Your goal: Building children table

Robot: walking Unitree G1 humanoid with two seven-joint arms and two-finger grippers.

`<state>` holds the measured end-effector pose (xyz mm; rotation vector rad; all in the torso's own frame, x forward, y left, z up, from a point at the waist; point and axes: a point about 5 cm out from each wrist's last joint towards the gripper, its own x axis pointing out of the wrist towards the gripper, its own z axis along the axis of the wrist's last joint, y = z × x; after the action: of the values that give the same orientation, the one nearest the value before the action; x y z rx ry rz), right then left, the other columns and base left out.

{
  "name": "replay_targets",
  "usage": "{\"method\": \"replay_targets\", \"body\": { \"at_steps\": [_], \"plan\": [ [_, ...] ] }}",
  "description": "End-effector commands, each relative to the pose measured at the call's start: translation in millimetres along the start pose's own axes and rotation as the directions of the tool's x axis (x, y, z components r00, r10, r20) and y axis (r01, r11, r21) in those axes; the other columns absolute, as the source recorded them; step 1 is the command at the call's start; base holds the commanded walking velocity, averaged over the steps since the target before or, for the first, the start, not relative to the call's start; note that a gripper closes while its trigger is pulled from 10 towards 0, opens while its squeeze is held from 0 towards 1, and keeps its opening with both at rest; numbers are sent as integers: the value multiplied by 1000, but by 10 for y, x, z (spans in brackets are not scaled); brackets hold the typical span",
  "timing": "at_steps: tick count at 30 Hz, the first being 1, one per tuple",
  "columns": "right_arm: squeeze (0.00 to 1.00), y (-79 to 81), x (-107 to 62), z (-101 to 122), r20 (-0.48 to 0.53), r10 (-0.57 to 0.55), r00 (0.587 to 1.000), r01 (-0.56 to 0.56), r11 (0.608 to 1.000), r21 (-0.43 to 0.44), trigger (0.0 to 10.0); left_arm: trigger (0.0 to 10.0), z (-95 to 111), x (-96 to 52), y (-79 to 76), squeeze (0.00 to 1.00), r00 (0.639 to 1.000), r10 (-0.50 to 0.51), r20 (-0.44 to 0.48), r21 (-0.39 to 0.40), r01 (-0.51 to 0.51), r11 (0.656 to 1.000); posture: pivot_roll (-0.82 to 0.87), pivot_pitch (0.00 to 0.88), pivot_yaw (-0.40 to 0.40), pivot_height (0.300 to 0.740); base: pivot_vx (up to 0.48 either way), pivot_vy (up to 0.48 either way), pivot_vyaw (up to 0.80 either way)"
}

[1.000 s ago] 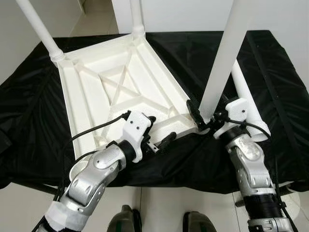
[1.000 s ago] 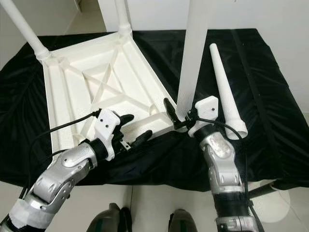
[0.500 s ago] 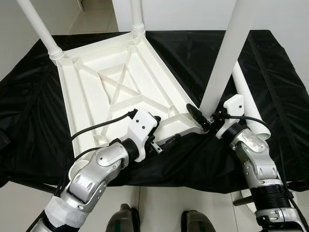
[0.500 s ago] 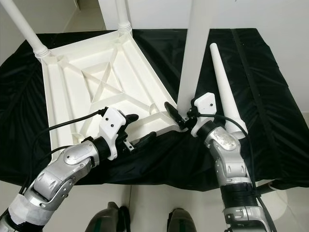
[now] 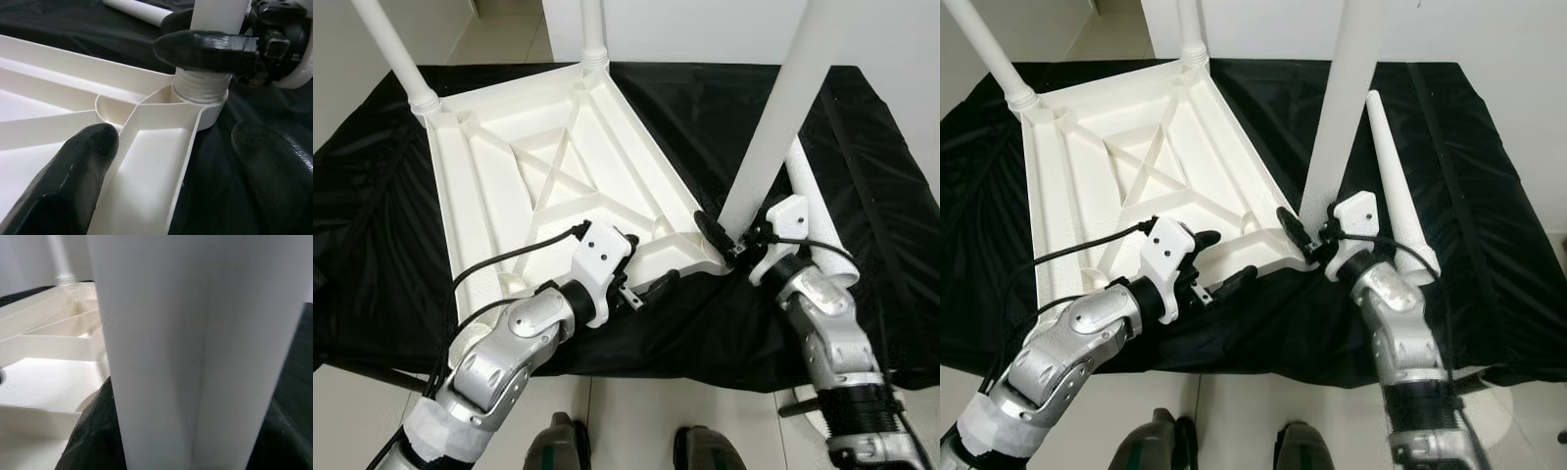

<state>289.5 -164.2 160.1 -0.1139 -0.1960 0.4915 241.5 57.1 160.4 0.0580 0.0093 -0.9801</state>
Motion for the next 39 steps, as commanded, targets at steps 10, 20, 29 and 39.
{"method": "replay_targets", "body": {
  "at_steps": [10, 20, 29, 39],
  "plan": [
    [0, 163, -8, -73, -115, -439, 891, 446, 893, 51, 10000, 10000, -29, 2, -69, 0, 996, -85, 0, -15, 85, 996, -17, 73, 15, 740, 0, 0, 0],
    [0, 343, 12, -28, -127, -500, 857, 511, 857, 70, 10000, 10000, -40, -4, -102, 0, 997, -83, 3, -30, 83, 996, -16, 66, 2, 740, 0, 0, 0],
    [1000, 333, 31, 88, -68, -384, 921, 390, 916, 98, 10000, 10000, -28, 8, -87, 0, 996, -91, 5, -31, 91, 995, -23, 58, 7, 740, 0, 0, 0],
    [0, 289, 8, 118, -57, -39, 998, 43, 996, 83, 10000, 10000, -20, 0, -93, 0, 995, -96, 4, -28, 96, 995, -21, 61, 9, 740, 0, 0, 0]
  ]
}}
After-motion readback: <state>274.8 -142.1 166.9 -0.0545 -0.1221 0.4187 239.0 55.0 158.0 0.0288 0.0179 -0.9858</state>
